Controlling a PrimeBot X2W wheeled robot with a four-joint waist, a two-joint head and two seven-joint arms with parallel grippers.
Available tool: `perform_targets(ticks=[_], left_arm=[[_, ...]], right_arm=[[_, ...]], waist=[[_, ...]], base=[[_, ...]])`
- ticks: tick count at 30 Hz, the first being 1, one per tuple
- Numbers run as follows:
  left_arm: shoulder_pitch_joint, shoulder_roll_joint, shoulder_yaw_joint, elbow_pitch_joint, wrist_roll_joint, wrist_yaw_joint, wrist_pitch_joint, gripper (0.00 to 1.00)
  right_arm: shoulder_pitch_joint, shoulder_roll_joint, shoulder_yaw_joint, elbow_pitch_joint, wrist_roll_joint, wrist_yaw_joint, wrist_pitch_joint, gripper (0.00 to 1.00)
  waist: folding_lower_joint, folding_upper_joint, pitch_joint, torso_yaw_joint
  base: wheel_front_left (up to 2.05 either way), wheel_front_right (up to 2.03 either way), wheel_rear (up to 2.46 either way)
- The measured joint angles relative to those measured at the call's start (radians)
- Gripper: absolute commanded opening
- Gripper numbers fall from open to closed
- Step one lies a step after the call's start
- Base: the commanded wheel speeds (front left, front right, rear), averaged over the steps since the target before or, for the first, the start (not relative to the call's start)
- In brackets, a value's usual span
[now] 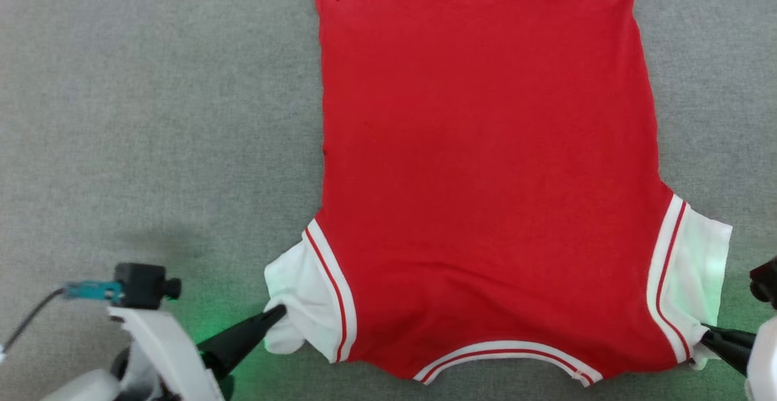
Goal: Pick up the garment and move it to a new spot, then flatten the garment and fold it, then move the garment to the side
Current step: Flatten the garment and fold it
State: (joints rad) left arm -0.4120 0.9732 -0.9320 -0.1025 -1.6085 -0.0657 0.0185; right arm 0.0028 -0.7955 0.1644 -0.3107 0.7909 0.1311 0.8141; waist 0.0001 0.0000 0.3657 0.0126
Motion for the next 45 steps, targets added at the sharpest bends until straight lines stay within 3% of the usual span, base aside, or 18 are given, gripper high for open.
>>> perform_targets(ticks=[6,13,14,15,16,20,23,30,32,34,39,45], left_arm=[[-0.035,-0.123,-0.032,0.154,0.03,-0.019,0.006,0.0],[-0.054,-0.177,-0.053,0.25,0.052,-0.046,0.016,0.0],[-0.054,-0.181,-0.053,0.258,0.052,-0.049,0.016,0.0],[-0.054,-0.181,-0.052,0.262,0.052,-0.051,0.016,0.0],[-0.054,-0.18,-0.051,0.263,0.053,-0.054,0.012,0.0],[-0.048,-0.172,-0.048,0.263,0.063,-0.058,-0.012,0.0],[-0.038,-0.164,-0.044,0.244,0.071,-0.056,-0.029,0.0],[-0.04,-0.151,-0.04,0.167,0.117,-0.015,-0.063,0.0],[-0.043,-0.151,-0.04,0.153,0.125,-0.009,-0.063,0.0],[-0.06,-0.146,-0.036,0.108,0.145,0.017,-0.067,0.0],[-0.105,-0.15,-0.033,0.042,0.182,0.041,-0.057,0.0],[-0.156,-0.187,-0.043,0.027,0.213,0.034,-0.036,0.0]], right_arm=[[-0.058,0.051,0.108,0.116,-0.055,0.0,-0.068,0.0],[-0.114,0.06,0.188,0.178,-0.074,0.0,-0.132,0.0],[-0.119,0.058,0.196,0.184,-0.081,0.0,-0.148,0.05],[-0.123,0.062,0.2,0.189,-0.081,0.0,-0.162,0.42],[-0.128,0.065,0.205,0.19,-0.082,0.0,-0.172,1.0],[-0.159,0.074,0.212,0.167,-0.088,0.001,-0.199,1.0],[-0.147,0.042,0.157,0.114,-0.095,0.0,-0.177,1.0],[-0.08,-0.032,-0.103,-0.128,0.01,0.0,-0.043,1.0],[-0.096,-0.033,-0.14,-0.149,0.022,0.0,-0.03,1.0],[-0.212,-0.039,-0.234,-0.156,0.003,0.0,0.008,1.0],[-0.516,0.012,-0.19,-0.04,-0.058,0.0,0.077,1.0],[-0.858,0.1,-0.047,0.291,-0.167,0.0,0.122,1.0]], waist=[[0.0,0.0,0.015,0.005],[0.0,0.0,0.017,0.0],[0.0,0.0,0.017,-0.002],[-0.0001,0.0,0.017,-0.005],[0.0,0.0,0.017,-0.008],[-0.0001,0.0,0.016,-0.023],[-0.0001,0.0,0.018,-0.027],[0.0,0.0,0.042,-0.012],[-0.0001,0.0,0.048,-0.009],[0.0,0.0,0.072,0.0],[0.0,0.0,0.128,0.019],[0.0,0.0,0.183,0.07]], base=[[0.0,0.0,0.0],[0.0,0.0,0.0],[0.0,0.0,0.0],[0.0,0.0,0.0],[0.0,0.0,0.0],[0.0,0.0,0.0],[0.0,0.0,0.0],[0.0,0.0,0.0],[0.0,0.0,0.0],[0.0,0.0,0.0],[0.0,0.0,0.0],[0.0,0.0,0.0]])
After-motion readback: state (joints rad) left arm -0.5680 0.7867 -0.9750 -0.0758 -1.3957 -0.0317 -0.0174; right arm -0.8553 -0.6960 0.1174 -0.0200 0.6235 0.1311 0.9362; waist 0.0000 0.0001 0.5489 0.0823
